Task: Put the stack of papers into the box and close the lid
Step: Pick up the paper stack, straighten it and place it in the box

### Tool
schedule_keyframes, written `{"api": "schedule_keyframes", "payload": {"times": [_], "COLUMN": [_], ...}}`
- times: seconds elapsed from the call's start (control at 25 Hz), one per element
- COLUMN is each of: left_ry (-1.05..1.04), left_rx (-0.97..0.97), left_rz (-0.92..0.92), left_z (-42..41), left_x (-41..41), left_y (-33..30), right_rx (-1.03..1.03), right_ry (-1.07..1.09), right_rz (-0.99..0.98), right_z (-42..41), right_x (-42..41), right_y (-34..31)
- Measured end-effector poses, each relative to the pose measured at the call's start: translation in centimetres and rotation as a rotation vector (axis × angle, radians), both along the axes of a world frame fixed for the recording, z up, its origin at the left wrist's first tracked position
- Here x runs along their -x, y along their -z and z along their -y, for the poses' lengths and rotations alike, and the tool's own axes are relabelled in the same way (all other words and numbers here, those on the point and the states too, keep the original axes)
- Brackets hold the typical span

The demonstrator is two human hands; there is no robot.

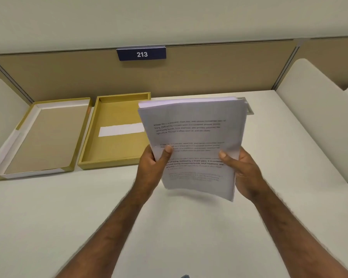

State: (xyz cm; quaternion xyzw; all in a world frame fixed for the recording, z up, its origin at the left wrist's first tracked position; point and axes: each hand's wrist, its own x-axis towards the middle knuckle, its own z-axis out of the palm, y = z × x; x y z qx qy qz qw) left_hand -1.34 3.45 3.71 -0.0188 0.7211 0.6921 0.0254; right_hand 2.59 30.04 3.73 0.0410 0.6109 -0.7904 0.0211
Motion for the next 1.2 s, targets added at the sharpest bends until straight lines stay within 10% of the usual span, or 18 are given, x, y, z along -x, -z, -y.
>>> {"api": "schedule_keyframes", "payload": {"times": [1.2], "left_ry": [0.026], "left_rx": [0.111], "left_rz": [-0.213], "left_z": [-1.2], "left_x": [-2.2], "left_y": [0.4], "right_rx": [-0.261], "right_ry": [0.2], "right_rz": [-0.173], "right_z": [2.0], "right_x": [-2.1], "right_y": [3.0]}}
